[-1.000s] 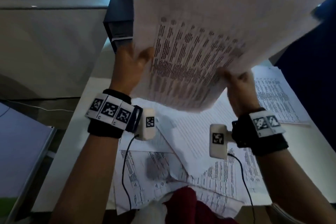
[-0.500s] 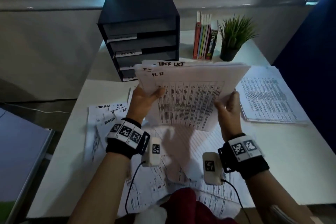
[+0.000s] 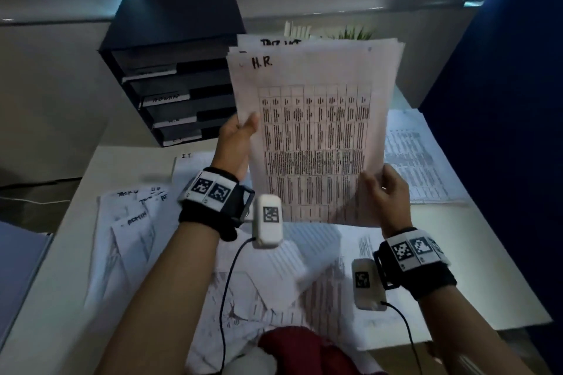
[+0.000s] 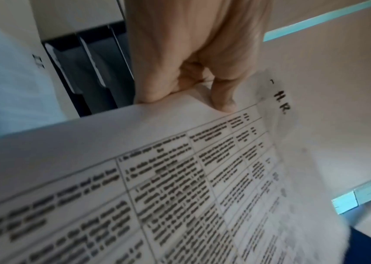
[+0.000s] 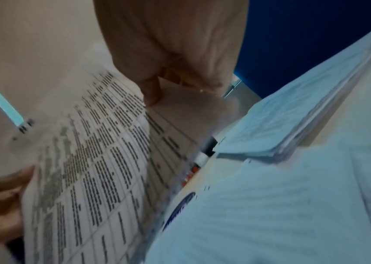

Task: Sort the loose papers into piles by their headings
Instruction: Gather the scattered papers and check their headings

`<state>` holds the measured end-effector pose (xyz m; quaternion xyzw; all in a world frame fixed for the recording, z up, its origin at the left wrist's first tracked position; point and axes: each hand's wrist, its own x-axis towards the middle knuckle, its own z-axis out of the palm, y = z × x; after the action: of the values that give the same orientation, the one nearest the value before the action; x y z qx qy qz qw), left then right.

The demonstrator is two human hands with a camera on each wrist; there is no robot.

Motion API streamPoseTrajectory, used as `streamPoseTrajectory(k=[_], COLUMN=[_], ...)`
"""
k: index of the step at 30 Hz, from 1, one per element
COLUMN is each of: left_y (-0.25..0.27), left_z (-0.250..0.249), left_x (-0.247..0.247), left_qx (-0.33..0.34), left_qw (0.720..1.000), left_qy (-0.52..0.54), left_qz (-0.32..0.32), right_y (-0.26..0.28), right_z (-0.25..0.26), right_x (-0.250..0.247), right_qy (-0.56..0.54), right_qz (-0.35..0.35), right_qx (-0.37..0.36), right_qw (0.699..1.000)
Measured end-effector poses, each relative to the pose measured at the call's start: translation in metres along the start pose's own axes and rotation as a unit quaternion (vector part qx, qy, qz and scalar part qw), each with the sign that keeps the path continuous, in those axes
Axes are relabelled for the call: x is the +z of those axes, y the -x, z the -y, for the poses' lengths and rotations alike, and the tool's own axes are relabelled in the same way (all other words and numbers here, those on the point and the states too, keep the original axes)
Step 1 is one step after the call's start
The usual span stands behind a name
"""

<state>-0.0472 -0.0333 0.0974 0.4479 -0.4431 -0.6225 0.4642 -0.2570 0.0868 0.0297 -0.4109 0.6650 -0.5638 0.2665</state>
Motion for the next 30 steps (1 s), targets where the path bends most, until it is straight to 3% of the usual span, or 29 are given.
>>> streamPoseTrajectory(k=[4, 9, 14, 17, 20, 23, 26, 30], left_y=[-0.024, -0.036, -0.015, -0.026, -0.041, -0.052, -0.060, -0.067], left_z=[0.037, 0.102, 0.112, 0.122, 0.128, 0.128, 0.131, 0.129], left_x=[0.053, 0.112, 0.161, 0.174, 0.186, 0.196, 0.203, 0.192], left_qx=[-0.067, -0.173, -0.215, -0.227, -0.214, -0.228, -0.216, -0.203], left_qw=[0.994, 0.944, 0.903, 0.894, 0.896, 0.882, 0.865, 0.843], left_qy=[-0.081, -0.248, -0.323, -0.360, -0.376, -0.399, -0.440, -0.486], left_qz=[0.032, 0.128, 0.184, 0.141, 0.102, 0.103, 0.106, 0.112], right_y=[-0.030, -0.078, -0.115, -0.127, -0.136, -0.138, -0.132, -0.121], right_z=[-0.004, -0.033, -0.066, -0.066, -0.070, -0.081, -0.095, -0.100], right_x=[-0.045, -0.096, -0.129, -0.138, -0.146, -0.145, -0.139, -0.132], right_qy=[-0.020, 0.025, 0.159, 0.205, 0.263, 0.345, 0.460, 0.493], right_qz=[-0.076, -0.139, -0.079, -0.081, -0.013, 0.054, 0.121, 0.130], right_qx=[0.035, 0.113, 0.143, 0.151, 0.184, 0.235, 0.271, 0.276], right_qw=[0.996, 0.983, 0.974, 0.964, 0.947, 0.907, 0.837, 0.815])
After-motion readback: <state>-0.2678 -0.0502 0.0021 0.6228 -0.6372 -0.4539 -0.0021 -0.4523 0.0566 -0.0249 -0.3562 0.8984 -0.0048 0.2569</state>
